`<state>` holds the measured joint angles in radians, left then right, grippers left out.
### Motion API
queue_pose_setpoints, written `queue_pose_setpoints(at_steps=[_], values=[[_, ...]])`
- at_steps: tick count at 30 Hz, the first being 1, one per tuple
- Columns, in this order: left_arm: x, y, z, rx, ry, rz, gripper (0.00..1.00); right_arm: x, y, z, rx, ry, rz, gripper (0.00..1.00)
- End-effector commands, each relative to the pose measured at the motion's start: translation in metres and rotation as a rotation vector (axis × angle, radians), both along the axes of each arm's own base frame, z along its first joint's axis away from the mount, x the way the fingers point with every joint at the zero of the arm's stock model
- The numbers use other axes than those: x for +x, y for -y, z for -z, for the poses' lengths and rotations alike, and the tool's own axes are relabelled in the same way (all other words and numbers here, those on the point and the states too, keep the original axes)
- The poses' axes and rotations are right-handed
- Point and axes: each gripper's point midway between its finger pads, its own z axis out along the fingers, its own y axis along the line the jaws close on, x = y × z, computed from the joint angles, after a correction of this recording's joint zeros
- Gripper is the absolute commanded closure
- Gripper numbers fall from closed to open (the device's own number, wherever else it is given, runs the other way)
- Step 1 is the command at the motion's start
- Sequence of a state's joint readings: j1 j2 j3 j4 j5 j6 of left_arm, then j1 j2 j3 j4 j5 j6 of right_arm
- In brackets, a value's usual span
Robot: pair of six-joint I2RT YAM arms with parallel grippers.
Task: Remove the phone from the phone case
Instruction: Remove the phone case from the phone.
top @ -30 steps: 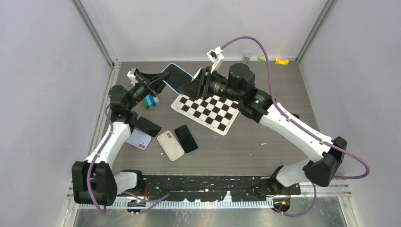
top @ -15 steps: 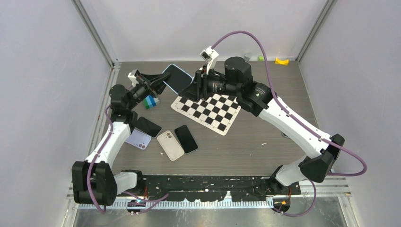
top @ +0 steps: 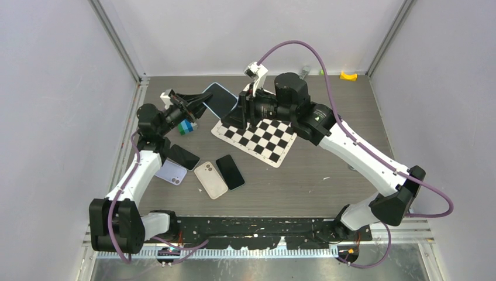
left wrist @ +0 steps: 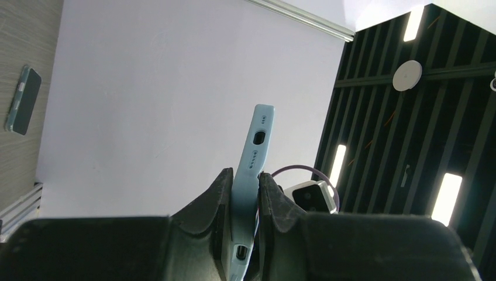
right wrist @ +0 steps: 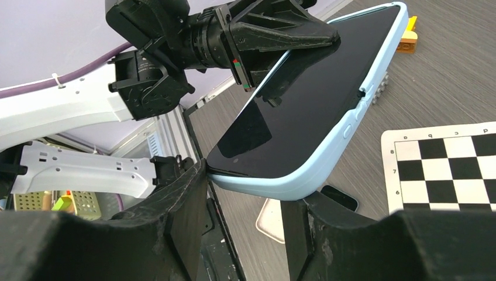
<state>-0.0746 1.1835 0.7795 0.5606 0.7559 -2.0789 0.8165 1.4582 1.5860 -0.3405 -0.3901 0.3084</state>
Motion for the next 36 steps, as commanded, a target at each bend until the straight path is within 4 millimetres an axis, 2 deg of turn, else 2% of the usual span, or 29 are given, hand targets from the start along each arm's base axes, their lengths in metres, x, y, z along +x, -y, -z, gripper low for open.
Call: queue_pose_setpoints(at_steps=[1,6,9,14,18,21,22,23,24,25,26,27,28,29,30,33,34,35,36], values=[[-0.025,0.016,-0.027,-0.042,0.006,0.133,1.0,0.037,0.009,0.028,-0.148,0.133,0.124,0.78],[-0.024,0.016,-0.03,-0.051,0.005,0.129,1.0,0.048,0.017,0.049,-0.265,0.172,0.18,0.93],[-0.023,0.015,-0.029,-0.061,-0.003,0.125,1.0,0.055,0.024,0.058,-0.33,0.197,0.216,0.99],[-0.021,0.015,-0.028,-0.066,-0.002,0.118,1.0,0.063,0.03,0.061,-0.379,0.234,0.261,0.99],[-0.019,0.014,-0.033,-0.071,0.027,0.105,1.0,0.066,0.03,0.056,-0.332,0.214,0.302,0.99],[-0.016,0.011,-0.037,-0.07,0.064,0.075,1.0,0.06,0.028,0.048,-0.264,0.175,0.31,0.99],[-0.015,0.009,-0.038,-0.067,0.078,0.065,1.0,0.062,0.03,0.048,-0.246,0.166,0.32,0.98],[-0.014,0.007,-0.039,-0.065,0.091,0.052,1.0,0.054,0.03,0.04,-0.195,0.135,0.299,0.93],[-0.011,0.004,-0.039,-0.062,0.106,0.037,1.0,0.057,0.034,0.04,-0.166,0.118,0.305,0.79],[-0.01,0.0,-0.04,-0.058,0.124,0.021,1.0,0.049,0.036,0.029,-0.101,0.074,0.286,0.72],[-0.007,-0.004,-0.042,-0.054,0.145,0.001,1.0,0.052,0.047,0.022,-0.028,0.026,0.315,0.56],[-0.006,-0.008,-0.043,-0.051,0.162,-0.013,1.0,0.048,0.048,0.017,0.017,-0.004,0.292,0.49],[-0.006,-0.011,-0.046,-0.047,0.179,-0.023,1.0,0.052,0.061,0.009,0.097,-0.037,0.321,0.39],[-0.005,-0.013,-0.049,-0.04,0.204,-0.033,1.0,0.048,0.063,0.004,0.139,-0.058,0.299,0.35],[-0.005,-0.014,-0.052,-0.027,0.228,-0.04,1.0,0.05,0.074,-0.003,0.212,-0.087,0.324,0.3],[-0.005,-0.015,-0.06,0.014,0.295,-0.056,1.0,0.052,0.091,-0.01,0.324,-0.158,0.354,0.25],[-0.004,-0.015,-0.061,0.026,0.309,-0.06,1.0,0.054,0.099,-0.024,0.399,-0.176,0.38,0.24],[-0.004,-0.015,-0.063,0.035,0.329,-0.064,1.0,0.055,0.101,-0.022,0.423,-0.199,0.392,0.23],[-0.004,-0.016,-0.065,0.044,0.347,-0.069,1.0,0.055,0.105,-0.038,0.501,-0.217,0.395,0.22]])
